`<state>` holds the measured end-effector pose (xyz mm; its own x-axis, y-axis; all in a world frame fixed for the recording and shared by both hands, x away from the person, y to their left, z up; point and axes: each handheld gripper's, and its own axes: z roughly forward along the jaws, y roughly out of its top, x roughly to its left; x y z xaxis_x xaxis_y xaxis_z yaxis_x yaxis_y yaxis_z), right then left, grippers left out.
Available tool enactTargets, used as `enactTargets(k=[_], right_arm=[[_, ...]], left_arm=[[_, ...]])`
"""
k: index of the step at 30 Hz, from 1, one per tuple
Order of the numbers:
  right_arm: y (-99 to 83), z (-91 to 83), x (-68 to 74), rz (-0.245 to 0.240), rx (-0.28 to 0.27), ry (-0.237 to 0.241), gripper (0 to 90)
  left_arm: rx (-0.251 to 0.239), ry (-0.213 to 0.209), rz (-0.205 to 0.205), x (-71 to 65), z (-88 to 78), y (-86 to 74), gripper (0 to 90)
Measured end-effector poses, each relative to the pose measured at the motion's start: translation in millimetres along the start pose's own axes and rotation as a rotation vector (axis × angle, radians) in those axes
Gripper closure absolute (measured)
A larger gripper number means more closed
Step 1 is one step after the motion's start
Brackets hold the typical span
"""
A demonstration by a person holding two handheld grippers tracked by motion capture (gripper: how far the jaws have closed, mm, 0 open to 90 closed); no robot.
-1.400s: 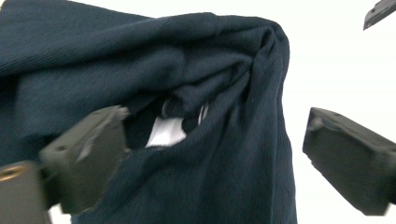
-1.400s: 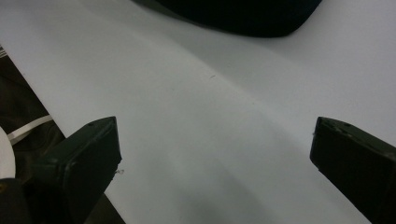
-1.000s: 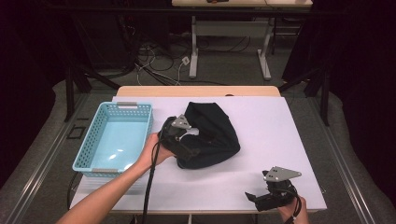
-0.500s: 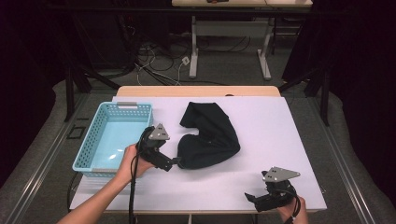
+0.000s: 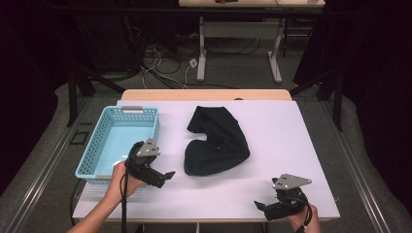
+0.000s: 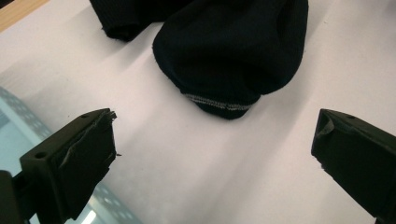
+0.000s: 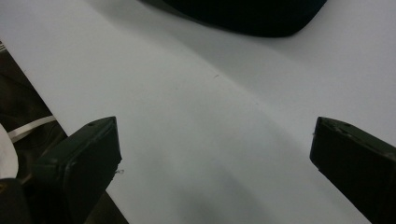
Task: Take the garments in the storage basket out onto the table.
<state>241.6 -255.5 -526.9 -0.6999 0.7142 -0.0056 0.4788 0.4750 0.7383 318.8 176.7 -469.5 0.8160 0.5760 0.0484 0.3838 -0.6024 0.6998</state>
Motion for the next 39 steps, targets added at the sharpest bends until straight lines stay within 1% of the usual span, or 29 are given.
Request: enactTargets(k=[2, 3, 6, 7, 8, 14, 15, 19, 20, 24, 25, 28, 30, 35, 39], right_arm=[[0.0, 0.0, -0.3, -0.006, 0.001, -0.001, 1.4], [-0.2, 0.1, 0.2, 0.000, 0.002, 0.001, 1.4], [0.0, -0.4, 1.1, 0.000, 0.005, -0.003, 1.4], [-0.1, 0.0, 1.3, 0.000, -0.004, -0.005, 1.4], [0.0, -0.6, 1.1, -0.001, 0.006, -0.002, 1.4], [-0.1, 0.0, 0.6, -0.002, 0.006, -0.002, 1.4], [-0.1, 0.0, 0.4, -0.009, 0.005, -0.002, 1.4], [0.0, -0.2, 0.7, -0.013, 0.010, 0.001, 1.4], [-0.3, 0.0, 1.3, -0.003, 0.007, -0.003, 1.4], [0.1, 0.3, 0.8, -0.010, 0.014, 0.002, 1.4], [-0.1, 0.3, 1.6, -0.004, 0.012, -0.006, 1.4], [-0.3, 0.3, 1.9, -0.005, 0.011, -0.001, 1.4], [-0.1, -0.2, 2.1, -0.009, 0.020, -0.004, 1.4], [-0.7, 0.9, 2.4, -0.005, 0.009, -0.005, 1.4], [-1.0, 0.6, 3.1, 0.000, 0.009, -0.005, 1.5]], left_arm=[[0.000, 0.008, -0.002, -0.4, -2.4, -4.3, 0.0], [-0.002, 0.011, -0.005, -0.7, -3.2, -6.5, 0.0], [-0.004, 0.009, -0.012, -1.6, -7.3, -12.1, 0.0], [-0.002, 0.012, -0.012, -2.2, -8.4, -13.8, 0.0], [0.001, 0.014, -0.011, -2.5, -9.6, -15.6, 0.0], [0.008, 0.013, -0.020, -4.9, -13.6, -25.2, 0.0], [0.007, 0.014, -0.021, -5.7, -14.2, -26.7, 0.0], [0.014, 0.020, -0.019, -9.3, -17.0, -33.1, 0.0], [0.014, 0.020, -0.017, -9.9, -17.6, -34.2, 0.0], [0.018, 0.024, -0.015, -12.2, -19.6, -38.1, 0.0], [0.014, 0.025, -0.014, -12.7, -19.3, -39.4, 0.0], [0.020, 0.020, -0.020, -14.5, -19.9, -43.3, 0.0], [0.018, 0.025, -0.016, -15.9, -21.7, -45.7, 0.0], [0.002, 0.032, -0.020, -18.9, -25.9, -51.4, 0.0], [0.002, 0.038, -0.023, -22.2, -28.5, -56.7, 0.0]])
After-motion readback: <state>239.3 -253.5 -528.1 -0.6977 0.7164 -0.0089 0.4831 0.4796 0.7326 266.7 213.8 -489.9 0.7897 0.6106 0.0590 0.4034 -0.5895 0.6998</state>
